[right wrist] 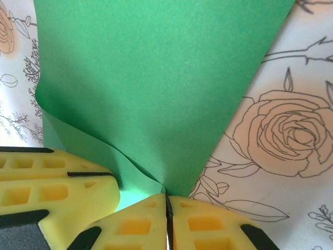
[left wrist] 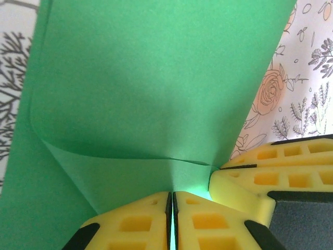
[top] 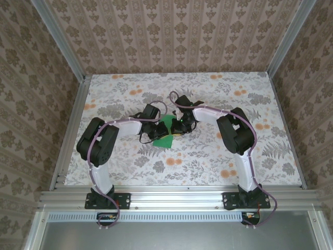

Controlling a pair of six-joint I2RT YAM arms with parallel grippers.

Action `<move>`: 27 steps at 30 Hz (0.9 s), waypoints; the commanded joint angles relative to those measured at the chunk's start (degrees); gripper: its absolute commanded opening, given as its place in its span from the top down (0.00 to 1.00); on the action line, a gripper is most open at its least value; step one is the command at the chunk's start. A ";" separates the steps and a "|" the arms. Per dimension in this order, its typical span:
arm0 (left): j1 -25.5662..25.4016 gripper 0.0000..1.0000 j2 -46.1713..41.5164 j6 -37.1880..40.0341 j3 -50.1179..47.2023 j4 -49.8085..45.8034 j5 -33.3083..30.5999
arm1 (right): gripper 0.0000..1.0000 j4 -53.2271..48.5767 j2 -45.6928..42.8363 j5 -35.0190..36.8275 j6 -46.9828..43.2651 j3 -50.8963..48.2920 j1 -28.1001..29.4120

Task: Fold a paper plane with a square sheet of paper (pick it up from the middle)
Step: Fold the triangle a second time at the center of the table.

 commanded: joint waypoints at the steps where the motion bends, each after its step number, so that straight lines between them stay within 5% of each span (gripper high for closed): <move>1: 0.38 0.87 0.62 -2.32 0.55 -1.11 -3.12 | 0.90 -5.10 8.80 11.00 -1.17 -3.89 0.17; 8: 0.60 0.84 -0.54 -2.94 0.44 3.60 -2.39 | 0.90 -5.37 9.16 11.56 -1.31 -3.97 0.19; 27: 1.70 0.88 2.27 -3.86 0.42 -3.77 -8.39 | 0.83 -5.49 7.50 8.51 -0.19 -2.58 0.17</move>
